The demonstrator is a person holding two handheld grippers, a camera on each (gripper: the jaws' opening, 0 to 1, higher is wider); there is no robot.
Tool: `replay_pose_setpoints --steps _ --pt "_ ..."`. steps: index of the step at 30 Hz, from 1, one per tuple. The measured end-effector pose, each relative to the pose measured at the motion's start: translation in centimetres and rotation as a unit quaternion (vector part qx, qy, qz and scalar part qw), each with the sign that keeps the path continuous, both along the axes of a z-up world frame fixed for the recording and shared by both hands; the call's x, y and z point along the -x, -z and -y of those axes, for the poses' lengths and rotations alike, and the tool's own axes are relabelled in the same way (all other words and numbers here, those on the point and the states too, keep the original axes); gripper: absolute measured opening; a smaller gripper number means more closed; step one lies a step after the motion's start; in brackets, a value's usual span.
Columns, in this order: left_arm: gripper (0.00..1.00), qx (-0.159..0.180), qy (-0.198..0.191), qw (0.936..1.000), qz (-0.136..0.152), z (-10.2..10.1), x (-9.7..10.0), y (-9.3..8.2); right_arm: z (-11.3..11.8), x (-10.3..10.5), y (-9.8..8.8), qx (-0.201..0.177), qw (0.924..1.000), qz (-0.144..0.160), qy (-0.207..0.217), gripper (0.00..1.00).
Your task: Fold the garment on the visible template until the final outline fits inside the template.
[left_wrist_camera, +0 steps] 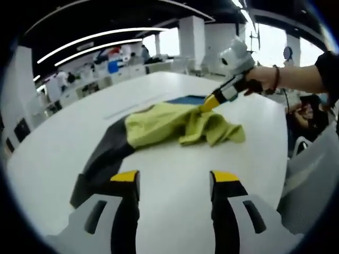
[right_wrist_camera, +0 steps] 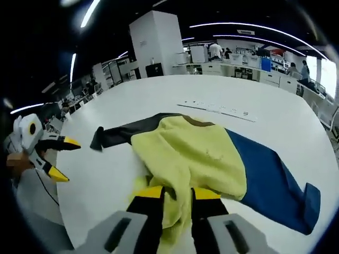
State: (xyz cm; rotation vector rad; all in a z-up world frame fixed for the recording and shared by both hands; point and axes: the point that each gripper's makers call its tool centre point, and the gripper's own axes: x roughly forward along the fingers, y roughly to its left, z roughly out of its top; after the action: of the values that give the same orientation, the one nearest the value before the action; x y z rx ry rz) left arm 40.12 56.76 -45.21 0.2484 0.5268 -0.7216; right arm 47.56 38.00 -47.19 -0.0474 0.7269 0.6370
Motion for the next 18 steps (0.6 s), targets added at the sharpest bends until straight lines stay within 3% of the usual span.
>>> replay_pose_setpoints --steps 7,18 --pt "0.44 0.037 -0.001 0.9992 -0.013 1.8 -1.3 -0.3 1.4 3.0 -0.7 -0.007 0.9999 -0.001 0.008 0.28" --pt "0.38 0.040 0.014 0.9988 -0.023 3.8 -2.7 0.5 2.6 7.1 0.8 -0.022 0.9986 -0.035 0.032 0.30"
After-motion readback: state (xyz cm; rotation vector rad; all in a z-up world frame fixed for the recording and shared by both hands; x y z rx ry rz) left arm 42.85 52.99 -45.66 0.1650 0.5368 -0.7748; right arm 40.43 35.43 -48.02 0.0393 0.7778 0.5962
